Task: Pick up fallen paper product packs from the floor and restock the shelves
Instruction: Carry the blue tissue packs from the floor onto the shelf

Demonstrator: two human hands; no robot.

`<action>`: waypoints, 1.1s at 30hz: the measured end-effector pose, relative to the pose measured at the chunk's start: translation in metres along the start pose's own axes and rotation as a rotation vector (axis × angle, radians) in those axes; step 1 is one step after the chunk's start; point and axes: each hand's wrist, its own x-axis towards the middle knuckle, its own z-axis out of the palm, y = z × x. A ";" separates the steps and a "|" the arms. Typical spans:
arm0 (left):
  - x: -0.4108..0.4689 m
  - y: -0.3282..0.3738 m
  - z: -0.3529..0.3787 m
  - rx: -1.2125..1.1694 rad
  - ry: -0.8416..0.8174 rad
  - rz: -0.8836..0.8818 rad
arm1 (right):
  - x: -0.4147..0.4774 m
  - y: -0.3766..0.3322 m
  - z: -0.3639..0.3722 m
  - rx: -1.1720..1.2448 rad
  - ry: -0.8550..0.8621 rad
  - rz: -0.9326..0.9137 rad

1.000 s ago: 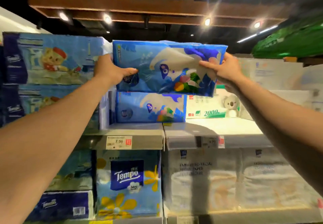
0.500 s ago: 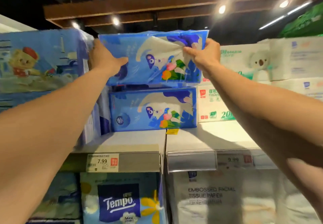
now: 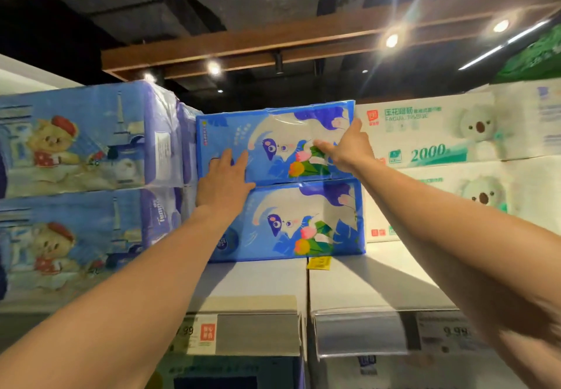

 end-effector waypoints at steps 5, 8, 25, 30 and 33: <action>0.002 -0.002 0.014 -0.011 -0.114 -0.022 | -0.004 0.014 0.006 -0.214 0.002 -0.030; -0.002 -0.006 0.014 0.024 -0.167 -0.011 | -0.006 0.014 0.004 -0.280 -0.001 -0.045; -0.070 0.008 -0.081 0.078 -0.364 0.065 | -0.120 0.011 -0.068 -0.754 -0.324 -0.495; -0.104 0.028 -0.113 0.108 -0.360 0.072 | -0.154 0.009 -0.089 -0.800 -0.444 -0.583; -0.130 0.038 -0.125 0.081 -0.403 0.071 | -0.176 0.010 -0.109 -0.791 -0.463 -0.586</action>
